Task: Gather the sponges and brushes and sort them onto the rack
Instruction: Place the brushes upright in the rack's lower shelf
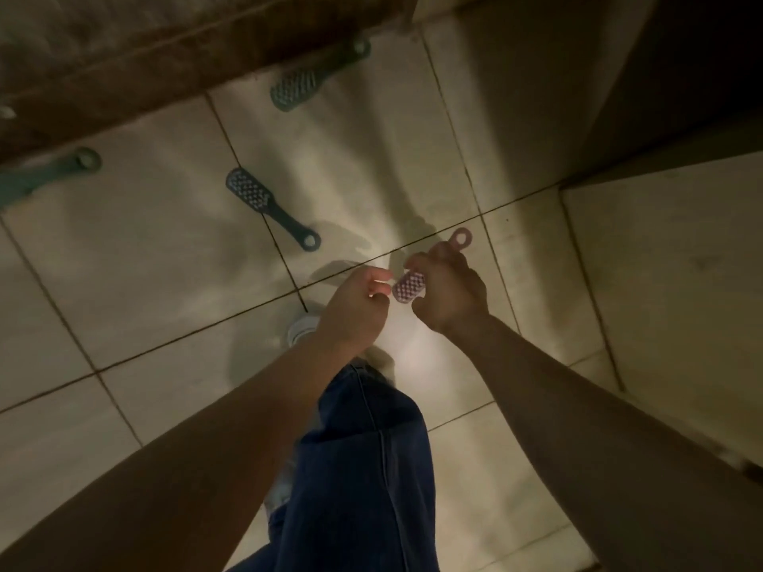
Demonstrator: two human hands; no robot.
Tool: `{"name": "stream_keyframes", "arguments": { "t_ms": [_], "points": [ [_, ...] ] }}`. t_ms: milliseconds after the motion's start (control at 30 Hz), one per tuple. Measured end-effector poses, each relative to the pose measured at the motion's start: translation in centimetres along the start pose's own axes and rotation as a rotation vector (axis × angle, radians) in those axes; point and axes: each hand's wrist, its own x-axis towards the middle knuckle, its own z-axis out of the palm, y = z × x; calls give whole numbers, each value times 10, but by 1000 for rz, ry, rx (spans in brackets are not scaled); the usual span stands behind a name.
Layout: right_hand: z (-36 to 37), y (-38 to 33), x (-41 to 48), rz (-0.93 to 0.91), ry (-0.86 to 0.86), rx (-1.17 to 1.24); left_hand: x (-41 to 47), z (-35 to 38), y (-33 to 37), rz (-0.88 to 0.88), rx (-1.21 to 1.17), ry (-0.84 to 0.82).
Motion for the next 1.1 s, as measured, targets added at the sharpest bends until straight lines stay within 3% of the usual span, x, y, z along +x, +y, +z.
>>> {"name": "stream_keyframes", "arguments": {
  "t_ms": [167, 333, 600, 700, 833, 900, 1000, 1100],
  "points": [
    [19, 10, 11, -92, 30, -147, 20, 8, -14, -26, 34, -45],
    [32, 15, 21, -190, 200, -235, 30, 14, -20, -78, 9, -51],
    [34, 15, 33, -293, 235, -347, 34, 14, -17, -124, -96, 62],
    [31, -1, 28, -234, 266, -59, 29, 5, -11, -137, -203, 101],
    [17, -51, 28, 18, 192, 792, 24, -18, -1, -149, -305, 166],
    [6, -78, 34, 92, 116, 1064, 22, -34, 3, -105, -295, 214],
    [-6, -113, 46, 105, -13, 1134, 21, -60, 6, -20, -288, 236],
    [-7, -142, 62, 86, -149, 1139, 24, -88, 2, -59, -356, 301]
  ]
}}
